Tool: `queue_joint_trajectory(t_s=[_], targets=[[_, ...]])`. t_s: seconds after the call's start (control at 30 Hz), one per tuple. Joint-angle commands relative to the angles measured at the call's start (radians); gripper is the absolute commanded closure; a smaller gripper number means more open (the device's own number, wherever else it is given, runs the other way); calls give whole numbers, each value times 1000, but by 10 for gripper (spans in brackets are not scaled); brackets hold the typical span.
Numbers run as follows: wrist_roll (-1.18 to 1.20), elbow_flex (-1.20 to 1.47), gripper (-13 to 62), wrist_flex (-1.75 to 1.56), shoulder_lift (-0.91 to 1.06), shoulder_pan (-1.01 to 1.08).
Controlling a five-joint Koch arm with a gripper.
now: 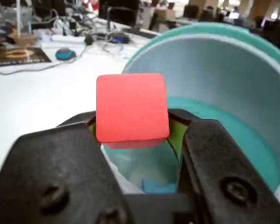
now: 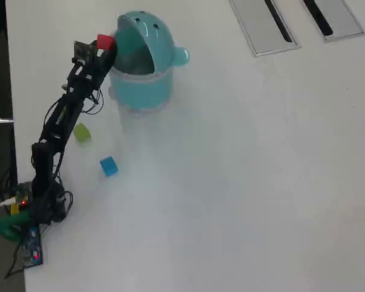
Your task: Grasp RGB lego blocks and put them in the bin one by one.
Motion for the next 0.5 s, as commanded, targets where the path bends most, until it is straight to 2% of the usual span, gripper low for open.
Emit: queue_joint_trajectory(t_s=[0.0,0.13,0.27,0.3,0.33,0.47], targets=[[-2,-120,391,-94,9,-5],[-2,-110,379,-150,-5,-6],[-9,-117,256,-150,-28,12],[-15,-110,192,-149,-28,14],[-17,-110,162,-140,-21,14],[-31,-100,149,-109,-5,9]])
